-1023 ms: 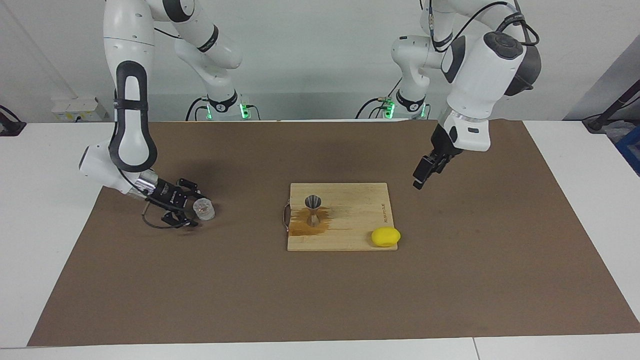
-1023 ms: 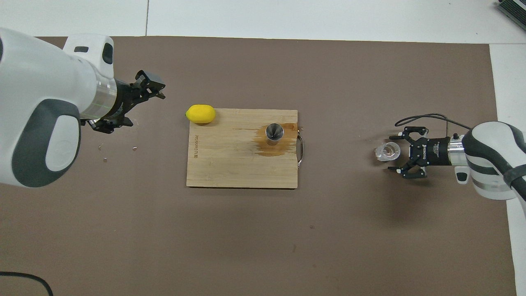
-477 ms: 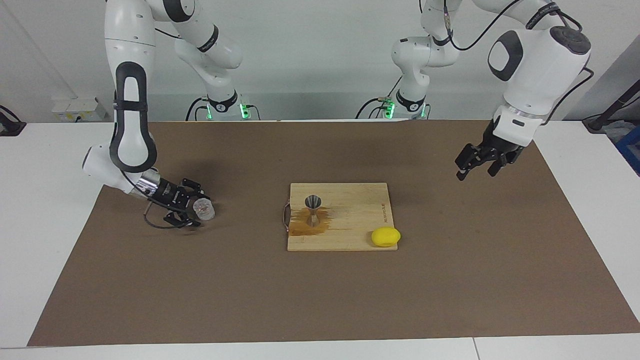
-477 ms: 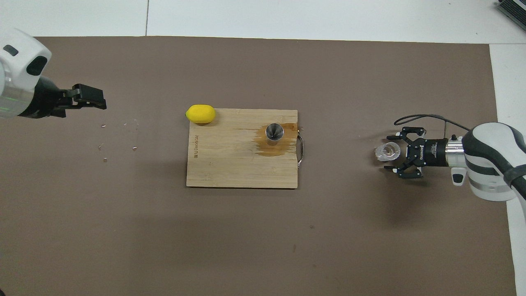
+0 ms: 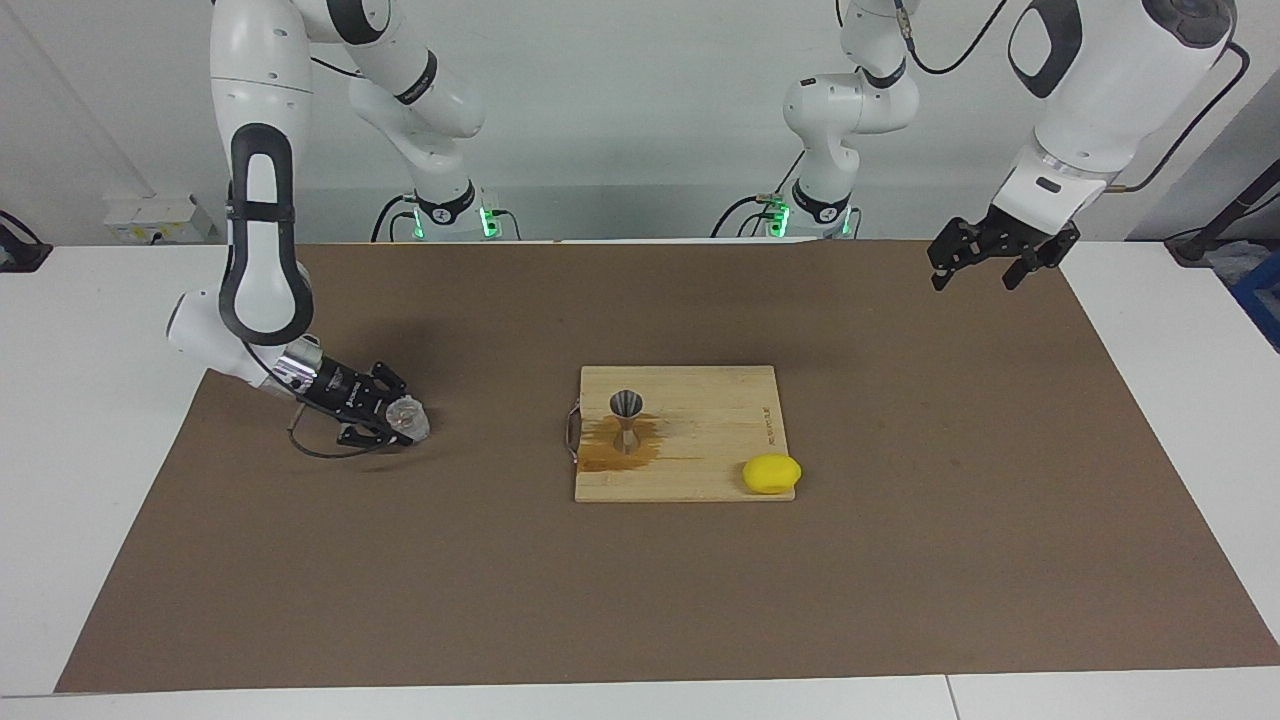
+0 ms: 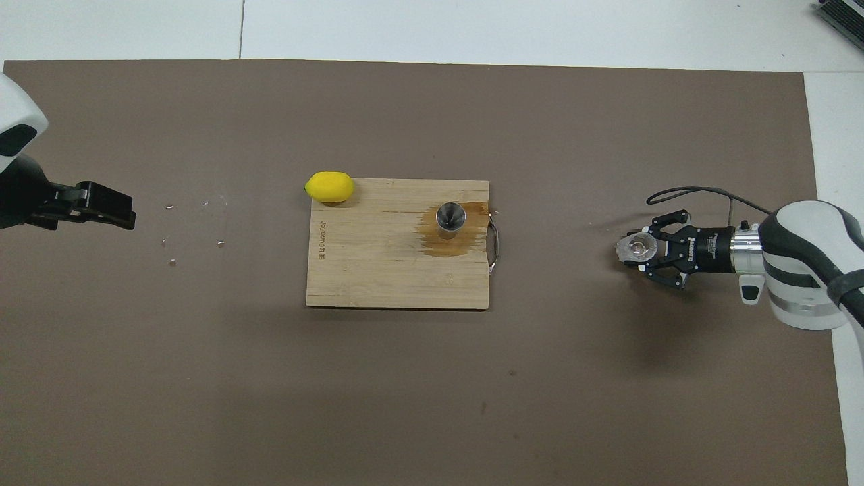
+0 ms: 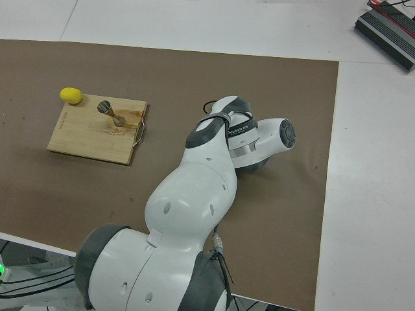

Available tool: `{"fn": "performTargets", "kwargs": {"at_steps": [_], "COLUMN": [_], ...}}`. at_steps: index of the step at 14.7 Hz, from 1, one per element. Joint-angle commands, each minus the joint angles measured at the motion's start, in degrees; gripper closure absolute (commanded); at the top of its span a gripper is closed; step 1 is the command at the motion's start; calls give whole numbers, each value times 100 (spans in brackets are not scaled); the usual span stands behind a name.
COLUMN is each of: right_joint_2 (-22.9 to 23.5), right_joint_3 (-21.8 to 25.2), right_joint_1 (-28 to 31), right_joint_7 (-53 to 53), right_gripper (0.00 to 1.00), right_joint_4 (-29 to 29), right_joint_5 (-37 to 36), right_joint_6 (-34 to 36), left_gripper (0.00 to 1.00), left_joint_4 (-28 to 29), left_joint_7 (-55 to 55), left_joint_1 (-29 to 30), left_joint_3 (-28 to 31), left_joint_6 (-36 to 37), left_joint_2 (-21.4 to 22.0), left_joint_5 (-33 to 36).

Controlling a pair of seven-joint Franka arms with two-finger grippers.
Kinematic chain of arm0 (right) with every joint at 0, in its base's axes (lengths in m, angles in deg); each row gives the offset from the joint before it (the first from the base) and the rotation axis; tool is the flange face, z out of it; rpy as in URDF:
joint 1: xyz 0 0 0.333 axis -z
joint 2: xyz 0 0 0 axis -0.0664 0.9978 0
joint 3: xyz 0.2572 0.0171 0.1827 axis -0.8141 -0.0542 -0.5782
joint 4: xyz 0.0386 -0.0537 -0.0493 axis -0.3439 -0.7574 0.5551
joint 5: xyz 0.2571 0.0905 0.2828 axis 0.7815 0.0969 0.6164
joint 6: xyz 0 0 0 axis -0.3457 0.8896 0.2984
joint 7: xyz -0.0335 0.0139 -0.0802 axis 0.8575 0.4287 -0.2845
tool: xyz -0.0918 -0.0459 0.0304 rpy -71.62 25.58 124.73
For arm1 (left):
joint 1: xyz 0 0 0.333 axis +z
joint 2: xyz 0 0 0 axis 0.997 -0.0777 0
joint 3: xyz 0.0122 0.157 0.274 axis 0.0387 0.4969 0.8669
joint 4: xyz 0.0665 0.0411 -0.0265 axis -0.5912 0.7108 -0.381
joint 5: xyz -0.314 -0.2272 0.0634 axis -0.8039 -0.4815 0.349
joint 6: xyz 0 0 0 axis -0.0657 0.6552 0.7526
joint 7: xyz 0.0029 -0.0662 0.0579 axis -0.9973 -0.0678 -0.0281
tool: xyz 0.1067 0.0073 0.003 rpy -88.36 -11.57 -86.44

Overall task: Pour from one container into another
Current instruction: 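Lift the glass cup with the right gripper toward the metal cup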

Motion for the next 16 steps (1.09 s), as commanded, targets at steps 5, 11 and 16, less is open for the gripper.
{"fn": "performTargets", "kwargs": {"at_steps": [5,11,16], "right_joint_2": [-376,-649,-596], "right_joint_3": [-25,-8,-16], "right_joint_1": [-189,-1190,-1868], "right_joint_7": [-492,-1897,-2857], "right_gripper": [100,100,100], "right_joint_4": [-65,312,708], "right_joint_5": [234,77,-590], "right_joint_6": [-133,-564,-872], "left_gripper": [0,0,0], "left_joint_4": [393,-265,86], "left_joint_7": [-224,-267,-215], "left_joint_1": [22,-13,92], "left_joint_3": [-59,-67,-76], "left_joint_6": [63,677,573], "left_joint_2": [329,241,390], "left_joint_5": [101,180,163]}}
